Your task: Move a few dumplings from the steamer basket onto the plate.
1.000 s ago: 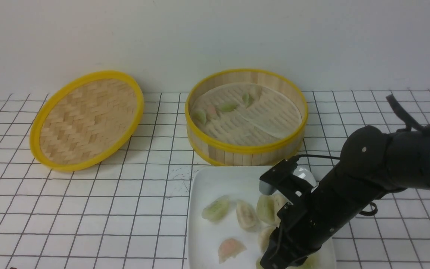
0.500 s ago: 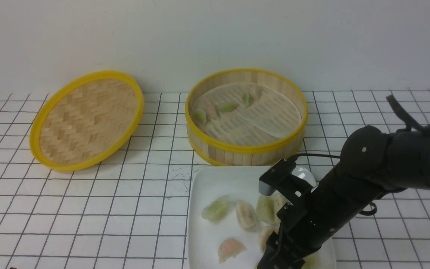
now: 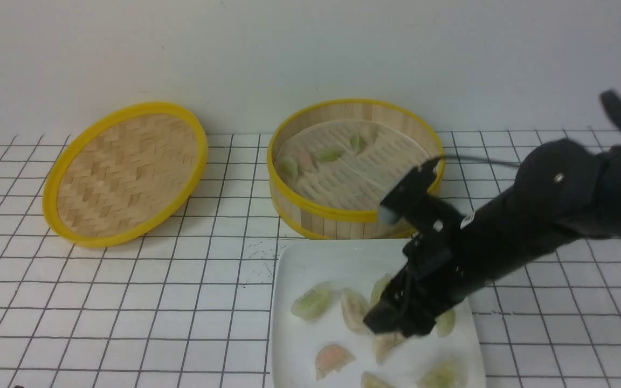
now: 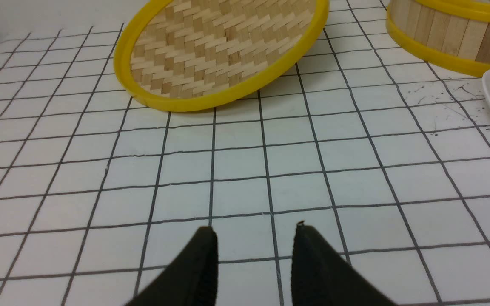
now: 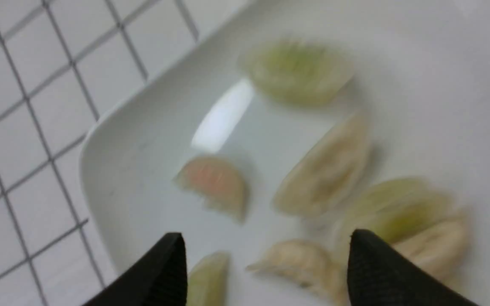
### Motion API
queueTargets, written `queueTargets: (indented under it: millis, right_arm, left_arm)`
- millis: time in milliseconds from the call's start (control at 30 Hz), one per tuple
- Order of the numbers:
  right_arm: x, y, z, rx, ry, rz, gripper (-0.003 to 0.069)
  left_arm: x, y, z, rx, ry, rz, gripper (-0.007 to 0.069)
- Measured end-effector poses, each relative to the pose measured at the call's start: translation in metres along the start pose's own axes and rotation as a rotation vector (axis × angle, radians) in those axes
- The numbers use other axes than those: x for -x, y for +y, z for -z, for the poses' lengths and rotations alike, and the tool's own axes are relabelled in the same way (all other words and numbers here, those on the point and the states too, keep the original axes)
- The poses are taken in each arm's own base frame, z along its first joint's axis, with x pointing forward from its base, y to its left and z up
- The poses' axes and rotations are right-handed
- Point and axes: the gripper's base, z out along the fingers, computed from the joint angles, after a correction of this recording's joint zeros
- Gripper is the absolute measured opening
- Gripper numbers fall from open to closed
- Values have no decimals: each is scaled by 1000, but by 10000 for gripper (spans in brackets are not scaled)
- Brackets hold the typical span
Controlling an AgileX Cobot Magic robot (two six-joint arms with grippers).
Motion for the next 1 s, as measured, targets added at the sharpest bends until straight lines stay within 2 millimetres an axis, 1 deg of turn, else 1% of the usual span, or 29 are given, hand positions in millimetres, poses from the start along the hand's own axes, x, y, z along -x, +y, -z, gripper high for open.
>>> queueTargets:
  millis: [100, 167, 200, 233, 333, 367, 433, 533, 600, 633, 667, 733, 833, 933, 1000]
  right_arm:
    - [17, -5, 47, -119, -103, 22, 459]
    - [19, -8, 61, -157, -132, 16, 459]
    - [21, -10, 85, -217, -191, -3, 459]
    - [21, -10, 92, -233, -212, -14, 459]
    - [19, -16, 120, -308, -306, -91, 459]
    - [17, -20, 134, -347, -359, -139, 459]
    - [14, -25, 146, -386, -399, -189, 459]
    - [5, -35, 170, -482, -461, -261, 459]
    - [1, -40, 180, -521, -479, -283, 459]
    - [-3, -43, 187, -551, -494, -302, 459]
    - [-4, -43, 189, -556, -497, -305, 459]
    - [-12, -47, 205, -607, -531, -350, 459]
    - [-23, -44, 228, -673, -584, -406, 459]
    - [-38, -31, 251, -752, -633, -439, 459]
    - [-47, -21, 258, -780, -654, -455, 459]
  left_arm:
    - [0, 0, 0, 0, 0, 0, 225]
    - [0, 0, 0, 0, 0, 0, 225]
    - [0, 0, 0, 0, 0, 0, 225]
    - [0, 0, 0, 0, 0, 0, 225]
    - [0, 0, 0, 0, 0, 0, 225]
    - [0, 0, 0, 0, 0, 0, 225]
    - [0, 0, 0, 0, 0, 0, 225]
    - [0, 0, 0, 0, 0, 0, 225]
    - [0, 0, 0, 0, 0, 0, 225]
    - [0, 0, 0, 0, 0, 0, 225]
    - [0, 0, 0, 0, 0, 0, 225]
    - [0, 0, 0, 0, 0, 0, 225]
    - [0, 0, 0, 0, 0, 0, 225]
    - [0, 0, 0, 0, 0, 0, 225]
    - [0, 0, 0, 0, 0, 0, 225]
